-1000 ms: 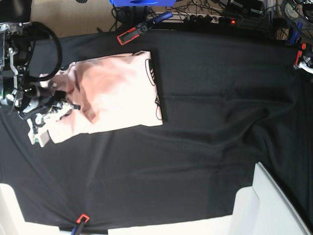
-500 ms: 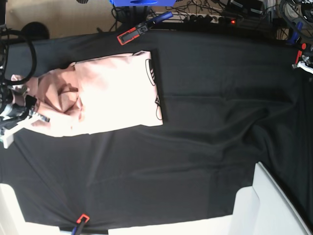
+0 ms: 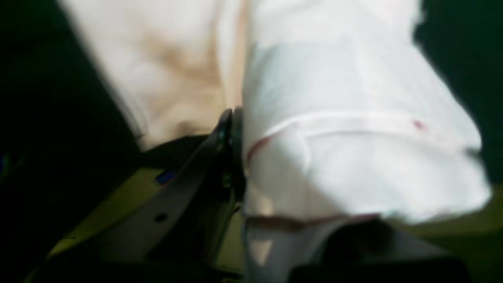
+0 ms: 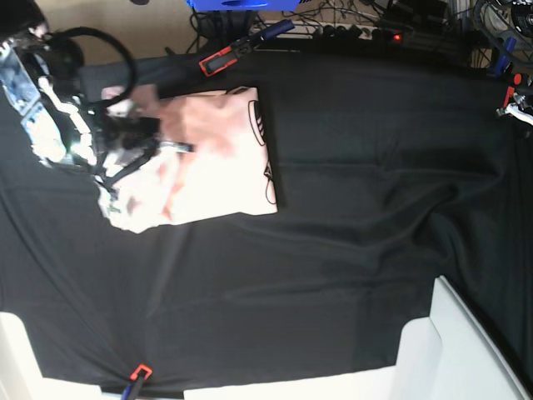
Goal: Fold the T-shirt properly
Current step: 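Lift the shirt end with the right gripper and fold it over the shirt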
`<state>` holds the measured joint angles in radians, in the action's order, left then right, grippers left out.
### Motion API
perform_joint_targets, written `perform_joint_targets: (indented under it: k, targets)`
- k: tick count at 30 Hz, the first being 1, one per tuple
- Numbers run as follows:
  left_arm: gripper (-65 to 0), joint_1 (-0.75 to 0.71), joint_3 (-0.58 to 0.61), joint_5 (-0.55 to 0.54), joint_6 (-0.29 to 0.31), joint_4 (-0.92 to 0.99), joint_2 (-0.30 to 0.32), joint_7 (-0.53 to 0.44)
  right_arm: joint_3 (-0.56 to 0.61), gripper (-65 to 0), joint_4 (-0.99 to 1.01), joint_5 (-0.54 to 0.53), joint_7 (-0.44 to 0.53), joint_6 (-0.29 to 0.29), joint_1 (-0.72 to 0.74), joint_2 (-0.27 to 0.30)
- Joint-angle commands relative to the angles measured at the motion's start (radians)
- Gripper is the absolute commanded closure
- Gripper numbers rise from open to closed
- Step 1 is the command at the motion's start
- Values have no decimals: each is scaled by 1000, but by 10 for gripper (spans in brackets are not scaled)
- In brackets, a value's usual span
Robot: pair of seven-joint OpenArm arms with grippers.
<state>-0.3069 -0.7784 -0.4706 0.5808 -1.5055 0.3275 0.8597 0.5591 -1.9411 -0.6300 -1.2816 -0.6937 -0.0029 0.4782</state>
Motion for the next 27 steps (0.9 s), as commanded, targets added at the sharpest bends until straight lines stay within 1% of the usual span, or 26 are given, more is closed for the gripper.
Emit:
perform_joint_targets:
  k: [1, 4, 7, 11, 14, 17, 20, 24, 27]
  targets:
    - [-8, 1, -8, -9, 1, -16, 25, -21, 11, 0, -7, 3, -11, -4, 28, 9]
    - [-8, -1, -8, -7, 1, -16, 25, -21, 78, 0, 6, 3, -42, -4, 73, -13]
    - [-8, -2, -8, -7, 1, -16, 23, -21, 166, 0, 12, 3, -46, -4, 103, -16]
    - [-8, -1, -8, -4, 1, -16, 20, -21, 301, 0, 49, 3, -49, -4, 152, -34]
    - [-8, -1, -8, -4, 1, -16, 19, -21, 370, 0, 91, 3, -49, -4, 182, -52]
    - [-8, -1, -6, -4, 1, -14, 19, -21, 391, 0, 108, 3, -49, -4, 185, -85]
    - [-8, -1, -6, -4, 1, -14, 17, -21, 393, 0, 110, 3, -49, -4, 186, -132]
    - [-8, -1, -6, -4, 1, -14, 17, -20, 395, 0, 113, 2, -49, -4, 223, -184]
    - [-8, -2, -6, -4, 1, -14, 17, -20, 399, 0, 127, 2, -49, -4, 254, -198]
